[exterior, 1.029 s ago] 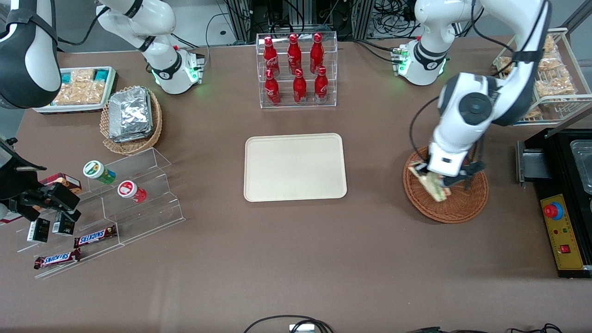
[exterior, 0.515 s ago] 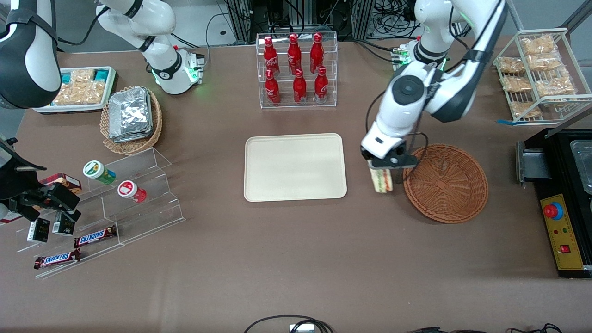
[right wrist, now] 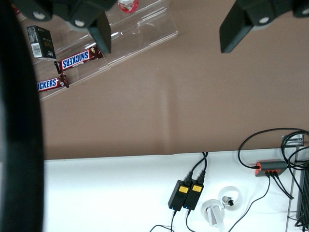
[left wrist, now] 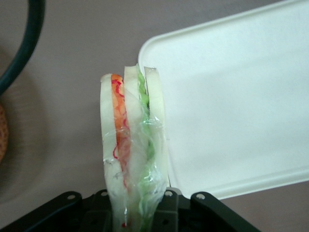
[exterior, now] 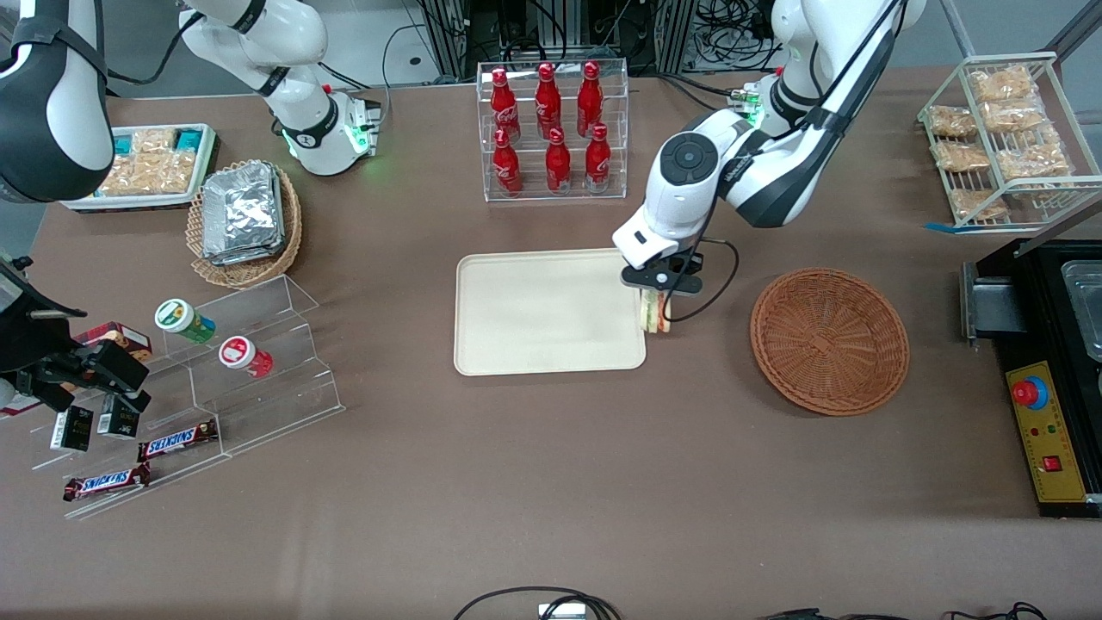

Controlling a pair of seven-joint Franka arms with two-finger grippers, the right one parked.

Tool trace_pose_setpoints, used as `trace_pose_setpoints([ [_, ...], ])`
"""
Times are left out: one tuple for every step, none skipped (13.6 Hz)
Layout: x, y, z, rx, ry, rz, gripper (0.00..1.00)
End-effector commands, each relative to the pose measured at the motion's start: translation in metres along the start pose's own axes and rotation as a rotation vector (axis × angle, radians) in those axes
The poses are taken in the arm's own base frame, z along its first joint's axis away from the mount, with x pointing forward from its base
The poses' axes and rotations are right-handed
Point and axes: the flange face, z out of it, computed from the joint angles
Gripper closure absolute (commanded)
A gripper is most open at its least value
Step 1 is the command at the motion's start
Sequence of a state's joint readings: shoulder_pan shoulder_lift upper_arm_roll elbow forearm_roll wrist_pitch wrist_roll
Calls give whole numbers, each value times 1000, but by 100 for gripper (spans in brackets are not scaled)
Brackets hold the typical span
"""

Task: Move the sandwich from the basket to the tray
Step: 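Lift the sandwich and carry it with the left gripper over the tray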

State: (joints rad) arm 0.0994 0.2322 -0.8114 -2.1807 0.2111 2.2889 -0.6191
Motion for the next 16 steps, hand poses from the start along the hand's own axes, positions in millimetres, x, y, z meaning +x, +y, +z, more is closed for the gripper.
trace_pose_setpoints([
  [3,30,-2,-31,-11,0,100],
  [1,45,-3,-41,-12,8,100],
  [4,51,2,-49,-21,-3,100],
  [9,52,5,-43,-14,-24,100],
  [8,60,12,-29,-8,-33,100],
  [7,70,17,-24,-2,-31,100],
  [11,72,26,-27,-13,-33,100],
  [16,74,30,-33,-14,-28,100],
  [18,78,34,-41,-24,-25,100],
  [16,85,38,-47,-32,-15,100],
  [14,88,40,-47,-37,-8,100],
  [12,89,45,-46,-44,-1,100],
  [10,92,48,-40,-43,4,100],
  [9,93,56,-34,-50,-5,100],
  [5,97,65,-17,-45,4,100],
  [4,98,76,0,-43,-7,100],
])
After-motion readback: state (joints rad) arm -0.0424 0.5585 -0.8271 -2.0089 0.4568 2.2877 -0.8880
